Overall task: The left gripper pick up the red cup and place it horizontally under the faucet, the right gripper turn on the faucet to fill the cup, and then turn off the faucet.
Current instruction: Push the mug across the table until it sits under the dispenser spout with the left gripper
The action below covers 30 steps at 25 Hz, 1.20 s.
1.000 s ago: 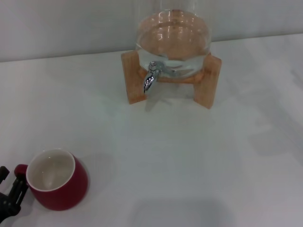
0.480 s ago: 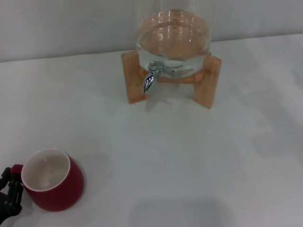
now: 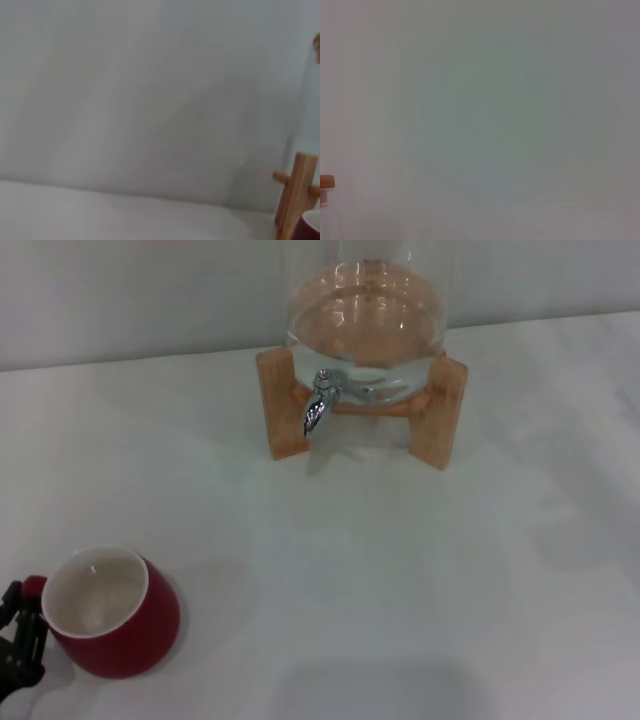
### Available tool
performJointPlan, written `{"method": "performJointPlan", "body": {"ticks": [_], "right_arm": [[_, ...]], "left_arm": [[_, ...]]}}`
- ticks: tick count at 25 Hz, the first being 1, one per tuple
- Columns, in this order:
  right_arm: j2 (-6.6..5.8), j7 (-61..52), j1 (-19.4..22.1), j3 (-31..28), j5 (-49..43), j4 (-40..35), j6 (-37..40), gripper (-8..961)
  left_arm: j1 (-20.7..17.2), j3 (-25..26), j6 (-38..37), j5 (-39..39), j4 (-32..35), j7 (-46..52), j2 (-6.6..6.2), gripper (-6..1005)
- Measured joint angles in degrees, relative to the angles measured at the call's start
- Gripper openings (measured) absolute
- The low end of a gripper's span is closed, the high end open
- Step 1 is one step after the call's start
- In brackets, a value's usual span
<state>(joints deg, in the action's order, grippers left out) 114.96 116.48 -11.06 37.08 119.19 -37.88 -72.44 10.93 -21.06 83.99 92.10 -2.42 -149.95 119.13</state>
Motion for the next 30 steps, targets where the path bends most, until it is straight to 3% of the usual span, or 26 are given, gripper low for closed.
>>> {"method": "performJointPlan", "body": {"ticks": [6, 20, 30], "right_arm": [[0.00, 0.03, -0.02, 0.00, 0.17, 0.09, -0.13, 797], [0.00, 0.06, 0.16, 0.01, 0.58, 0.79, -1.26, 797], [0.00, 0.07, 0.07, 0.01, 0.61, 1.47, -1.55, 797]], "left_arm": [[0.70, -0.20, 0.72, -0.15, 4.13, 7.22, -0.08, 188], [6.46, -0.31, -1.74, -1.41, 7.83, 16.71, -0.13, 188], [8.61, -0.38, -3.65, -4.75, 10.40, 23.90, -0.13, 187]]}}
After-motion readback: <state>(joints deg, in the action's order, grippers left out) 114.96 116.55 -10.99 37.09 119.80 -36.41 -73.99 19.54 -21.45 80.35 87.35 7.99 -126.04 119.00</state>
